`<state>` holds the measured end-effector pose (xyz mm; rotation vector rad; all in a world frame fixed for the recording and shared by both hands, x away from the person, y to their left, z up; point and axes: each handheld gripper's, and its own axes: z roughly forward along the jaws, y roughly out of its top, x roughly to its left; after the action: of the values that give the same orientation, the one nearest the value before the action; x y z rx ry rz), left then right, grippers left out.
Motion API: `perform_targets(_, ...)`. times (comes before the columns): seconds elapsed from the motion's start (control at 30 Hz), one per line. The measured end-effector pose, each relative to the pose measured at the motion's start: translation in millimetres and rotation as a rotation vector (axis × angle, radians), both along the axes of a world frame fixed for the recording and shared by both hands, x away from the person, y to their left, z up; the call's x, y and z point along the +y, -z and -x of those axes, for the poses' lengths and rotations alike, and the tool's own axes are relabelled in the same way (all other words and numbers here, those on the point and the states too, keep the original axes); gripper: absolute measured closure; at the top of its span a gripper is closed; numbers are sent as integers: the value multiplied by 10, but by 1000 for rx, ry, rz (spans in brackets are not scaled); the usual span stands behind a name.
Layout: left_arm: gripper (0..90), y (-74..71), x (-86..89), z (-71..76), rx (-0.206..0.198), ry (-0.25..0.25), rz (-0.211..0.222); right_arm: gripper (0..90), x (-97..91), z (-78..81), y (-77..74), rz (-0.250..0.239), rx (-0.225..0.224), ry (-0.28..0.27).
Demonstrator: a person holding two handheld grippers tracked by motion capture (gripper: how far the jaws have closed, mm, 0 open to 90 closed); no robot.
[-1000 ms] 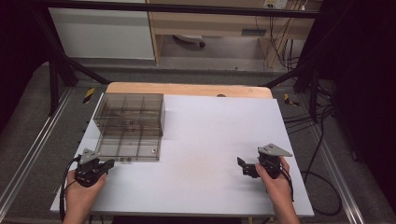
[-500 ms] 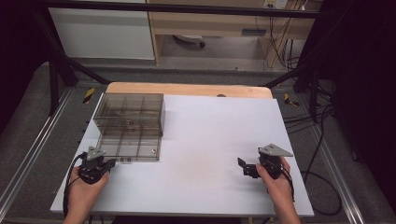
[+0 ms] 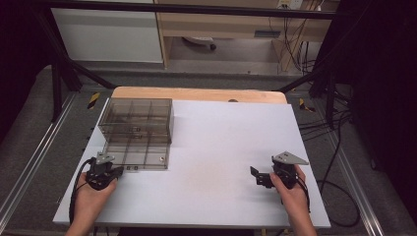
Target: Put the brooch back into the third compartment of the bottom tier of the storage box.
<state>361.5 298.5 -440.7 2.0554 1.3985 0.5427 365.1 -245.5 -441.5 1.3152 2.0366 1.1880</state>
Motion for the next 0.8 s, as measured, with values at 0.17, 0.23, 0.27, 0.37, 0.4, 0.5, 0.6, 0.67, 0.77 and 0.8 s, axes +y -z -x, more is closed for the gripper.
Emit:
perform_targets(0.17,900,14,-37,-26,5,9,0,42,5,-8,5,4,2,-4)
perform_targets(0.23,900,13,-40,-30,7,10,7,42,2,-2,-2,-8,1,-5)
perform_targets(0.27,900,8,-36,-32,7,9,22,42,0,-1,-3,-10,0,-7)
perform_targets(0.37,900,-1,-46,-45,5,12,18,42,0,-2,-1,-10,2,-6)
perform_targets(0.4,900,-2,-52,-51,7,15,21,42,2,-6,3,-7,2,-6)
perform_targets(0.5,900,-3,-66,-66,5,15,11,42,14,-7,6,-5,7,-7)
perform_targets(0.6,900,-4,-71,-79,6,16,9,42,18,-6,3,-2,4,-12)
perform_targets(0.67,900,-5,-70,-89,7,17,12,43,20,-8,6,0,5,-12)
perform_targets(0.77,900,-6,-77,-107,6,17,8,42,26,-10,9,0,8,-14)
perform_targets(0.8,900,-5,-79,-110,4,16,8,42,29,-10,9,2,8,-15)
